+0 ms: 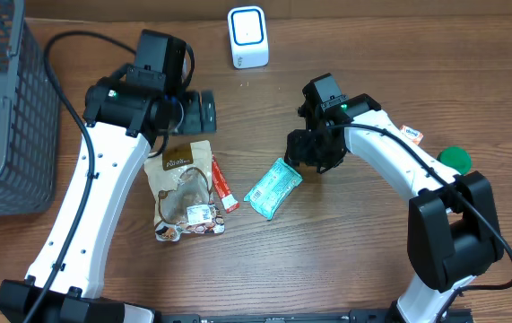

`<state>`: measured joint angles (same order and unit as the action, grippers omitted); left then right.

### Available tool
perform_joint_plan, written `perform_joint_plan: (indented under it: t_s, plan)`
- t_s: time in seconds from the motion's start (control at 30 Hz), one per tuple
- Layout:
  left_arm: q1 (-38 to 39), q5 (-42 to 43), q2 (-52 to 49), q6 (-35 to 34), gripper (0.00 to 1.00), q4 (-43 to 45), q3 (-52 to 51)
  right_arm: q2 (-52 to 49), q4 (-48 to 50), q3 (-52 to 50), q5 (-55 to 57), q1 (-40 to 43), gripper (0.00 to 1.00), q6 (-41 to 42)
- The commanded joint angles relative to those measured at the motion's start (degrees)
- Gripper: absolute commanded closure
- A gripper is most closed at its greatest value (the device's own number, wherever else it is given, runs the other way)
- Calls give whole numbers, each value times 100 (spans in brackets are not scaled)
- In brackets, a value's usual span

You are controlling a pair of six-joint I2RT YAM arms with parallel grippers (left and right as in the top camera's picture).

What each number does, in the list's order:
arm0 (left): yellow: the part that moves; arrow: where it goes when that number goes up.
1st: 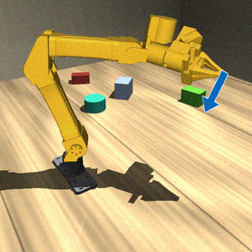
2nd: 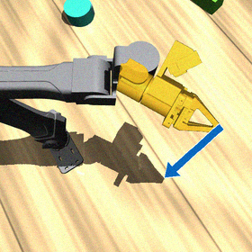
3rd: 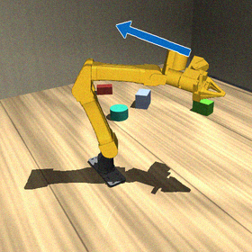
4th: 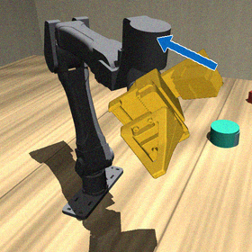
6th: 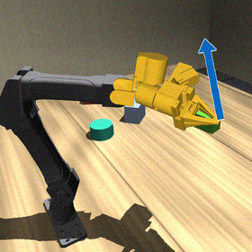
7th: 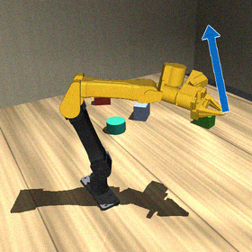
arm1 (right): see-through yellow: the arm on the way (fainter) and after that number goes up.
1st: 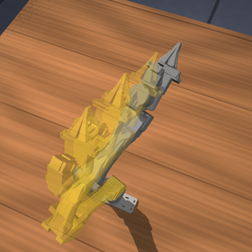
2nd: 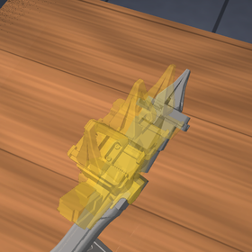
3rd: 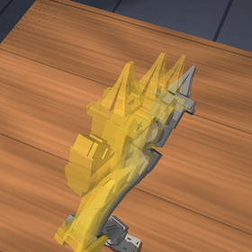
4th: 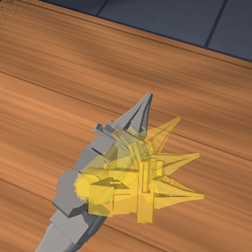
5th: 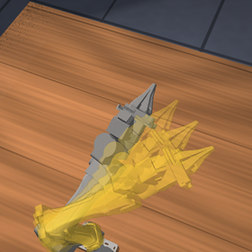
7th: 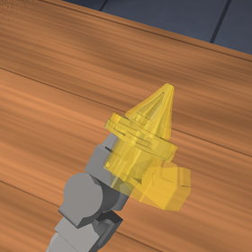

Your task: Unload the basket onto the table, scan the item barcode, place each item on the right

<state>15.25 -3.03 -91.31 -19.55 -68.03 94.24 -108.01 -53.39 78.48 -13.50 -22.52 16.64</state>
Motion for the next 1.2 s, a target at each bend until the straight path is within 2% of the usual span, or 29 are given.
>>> perform_joint_plan:
  t_s: [0.0, 0.03, 0.07, 0.3, 0.57, 0.73, 1.17]
  plan:
    - [9, 881, -68, -125, 60, -291, -37, 72, 17, -52, 66, 17, 39, -201]
    - [35, 1023, -83, -153, 89, -330, -96, 72, 26, -52, 70, 17, 39, -216]
    - [90, 1167, -101, -192, 96, -334, -195, 72, 46, -52, 85, 20, 39, -216]
    - [616, 1274, -129, -505, 96, 4, -1252, 70, 33, -61, 85, 22, 39, -219]
    - [1252, 1360, -133, -1191, 96, 1331, -2496, 63, 33, -236, 76, 22, 39, -214]
    - [1480, 1364, -426, -1482, 96, 1698, -2660, 63, 4, -240, -4, 4, 39, -210]
    - [1598, 1478, -1631, -1338, 96, 2162, -2660, 61, 37, -240, -7, -22, 38, -166]
